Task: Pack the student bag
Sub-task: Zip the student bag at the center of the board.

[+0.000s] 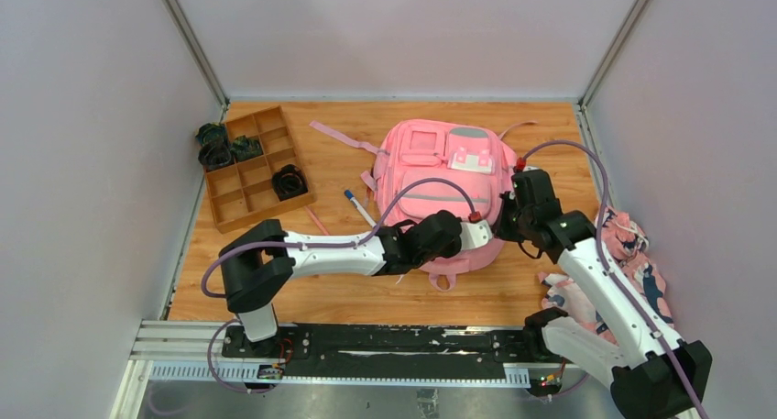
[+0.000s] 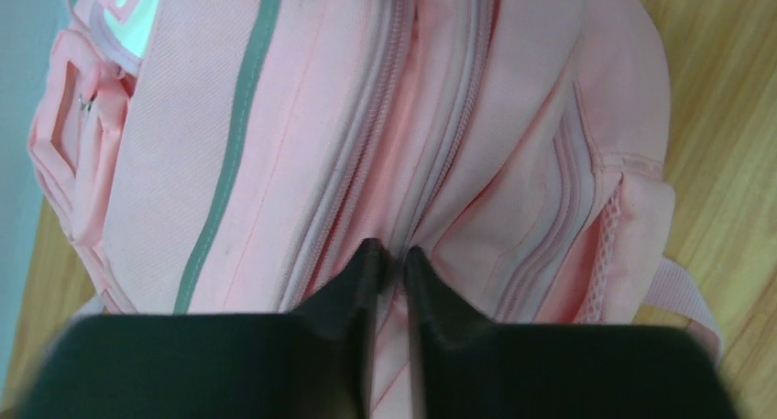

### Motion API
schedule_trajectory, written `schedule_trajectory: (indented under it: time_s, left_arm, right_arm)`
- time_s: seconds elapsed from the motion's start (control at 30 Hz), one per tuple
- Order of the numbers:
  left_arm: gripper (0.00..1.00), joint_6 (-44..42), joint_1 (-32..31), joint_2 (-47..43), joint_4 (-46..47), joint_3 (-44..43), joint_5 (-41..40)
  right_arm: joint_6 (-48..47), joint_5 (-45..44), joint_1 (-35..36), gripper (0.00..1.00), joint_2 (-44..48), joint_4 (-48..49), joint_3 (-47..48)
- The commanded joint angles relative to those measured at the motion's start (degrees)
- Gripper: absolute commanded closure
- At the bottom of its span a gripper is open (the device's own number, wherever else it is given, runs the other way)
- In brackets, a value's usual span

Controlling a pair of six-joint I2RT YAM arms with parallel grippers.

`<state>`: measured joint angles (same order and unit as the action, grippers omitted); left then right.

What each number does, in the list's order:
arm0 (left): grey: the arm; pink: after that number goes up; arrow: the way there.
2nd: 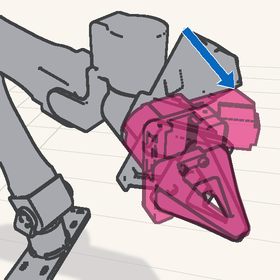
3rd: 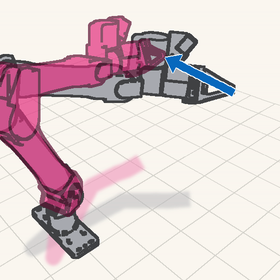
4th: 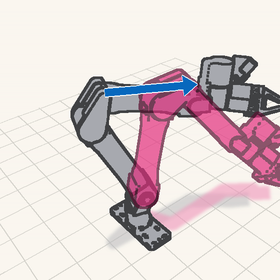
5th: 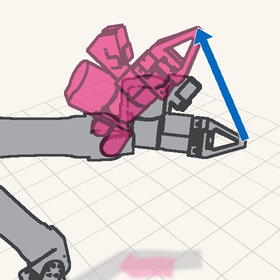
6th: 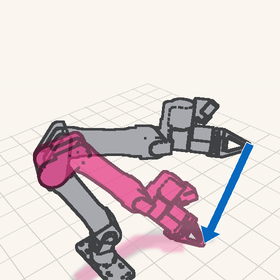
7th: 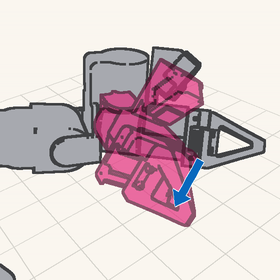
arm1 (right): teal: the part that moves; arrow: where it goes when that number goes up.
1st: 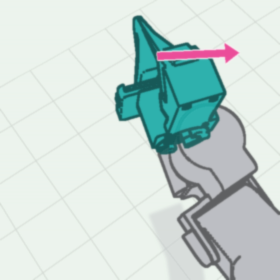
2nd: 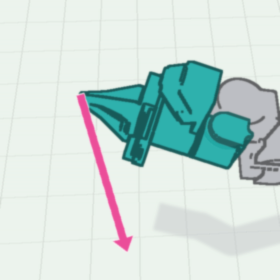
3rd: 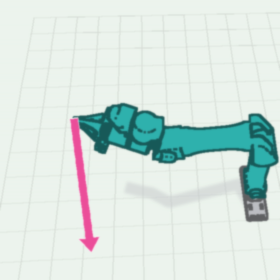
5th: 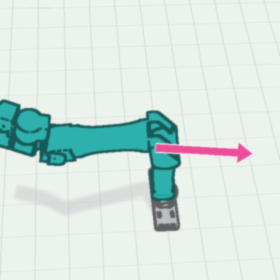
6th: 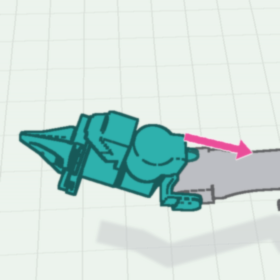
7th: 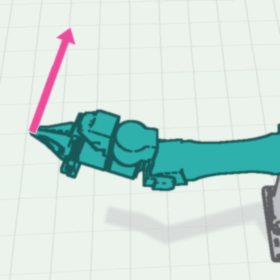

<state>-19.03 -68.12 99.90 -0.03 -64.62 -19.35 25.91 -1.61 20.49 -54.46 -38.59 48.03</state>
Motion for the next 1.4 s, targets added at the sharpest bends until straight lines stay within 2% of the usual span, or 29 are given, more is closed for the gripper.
schedule_trajectory:
  time_s: [0.0,0.03,0.17,0.33,0.57,0.73,1.1,1.2,1.37]
  left_arm:
    - [0.95,-1.71,0.24,1.73,2.01,-1.66,-4.32]
    - [1.0,-1.57,0.26,1.66,1.6,-1.65,-4.9]
    - [1.0,-0.24,0.27,-1.73,0.87,-0.05,-6.0]
    - [1.0,1.53,0.26,-7.67,1.94,4.58,-2.15]
    - [1.0,2.89,0.25,-10.13,2.03,7.77,-0.4]
    - [1.0,3.89,0.18,-12.5,0.31,8.32,3.46]
    - [1.0,6.05,0.26,-18.78,2.05,12.94,8.17]
    - [1.0,6.31,0.26,-18.71,1.9,13.01,10.04]
    - [1.0,7.8,0.26,-19.47,3.6,13.87,10.58]
  right_arm:
    - [-0.02,2.36,-1.24,1.0,2.12,2.21,-0.35]
    - [0.01,2.37,-1.55,1.0,1.64,2.28,-0.53]
    - [-0.46,3.6,-2.71,1.0,-1.64,2.48,-0.44]
    - [-1.36,1.72,-3.44,1.0,-3.76,1.77,0.71]
    - [-2.55,-8.16,-7.1,1.0,-4.04,-0.98,2.82]
    - [-2.31,-7.26,-8.45,1.0,-7.72,0.71,4.57]
    - [-6.89,-4.53,-8.53,1.0,-9.25,7.3,7.19]
    - [-8.94,-2.75,-8.53,1.0,-8.48,8.52,7.22]
    - [-10.06,-5.59,-8.47,1.0,-4.4,12.04,3.62]
